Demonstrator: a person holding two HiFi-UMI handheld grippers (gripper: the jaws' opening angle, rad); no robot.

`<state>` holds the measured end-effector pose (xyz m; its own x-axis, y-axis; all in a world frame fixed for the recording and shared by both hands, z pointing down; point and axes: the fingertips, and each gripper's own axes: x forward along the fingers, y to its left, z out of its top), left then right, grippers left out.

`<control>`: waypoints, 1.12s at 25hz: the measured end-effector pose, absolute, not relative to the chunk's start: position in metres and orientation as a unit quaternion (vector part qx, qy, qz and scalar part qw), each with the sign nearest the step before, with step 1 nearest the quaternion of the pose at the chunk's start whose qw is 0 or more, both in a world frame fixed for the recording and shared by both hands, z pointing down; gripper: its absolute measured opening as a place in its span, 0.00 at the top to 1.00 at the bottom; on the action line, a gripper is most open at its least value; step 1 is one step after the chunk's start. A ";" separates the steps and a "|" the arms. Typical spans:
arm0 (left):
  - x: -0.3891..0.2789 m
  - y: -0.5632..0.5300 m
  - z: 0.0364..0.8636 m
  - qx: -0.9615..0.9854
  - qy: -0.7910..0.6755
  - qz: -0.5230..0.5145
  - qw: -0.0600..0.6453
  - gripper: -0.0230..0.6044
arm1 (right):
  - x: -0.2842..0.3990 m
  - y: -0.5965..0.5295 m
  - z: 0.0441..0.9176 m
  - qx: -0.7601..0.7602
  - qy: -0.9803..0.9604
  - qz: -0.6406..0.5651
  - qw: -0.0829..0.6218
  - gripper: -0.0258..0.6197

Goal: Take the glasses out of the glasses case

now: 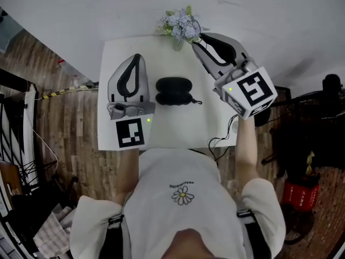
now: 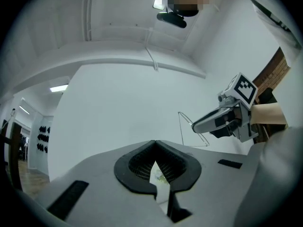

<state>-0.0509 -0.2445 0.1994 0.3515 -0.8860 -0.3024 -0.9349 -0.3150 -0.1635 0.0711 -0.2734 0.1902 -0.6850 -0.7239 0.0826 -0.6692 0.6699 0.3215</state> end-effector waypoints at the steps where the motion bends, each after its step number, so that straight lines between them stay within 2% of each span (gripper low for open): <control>1: -0.050 -0.244 0.196 -0.808 0.563 0.080 0.155 0.94 | 0.075 -0.269 0.182 0.395 -0.904 -0.139 0.081 0.82; 8: -0.043 -0.242 0.190 -0.812 0.557 0.079 0.156 0.94 | 0.114 -0.240 0.158 0.501 -0.851 -0.154 -0.046 0.82; 14: -0.041 -0.235 0.181 -0.813 0.553 0.083 0.164 0.94 | 0.140 -0.217 0.153 0.555 -0.810 -0.157 -0.106 0.82; 28: -0.051 -0.214 0.170 -0.806 0.557 0.102 0.171 0.94 | 0.146 -0.193 0.174 0.584 -0.791 -0.135 -0.121 0.82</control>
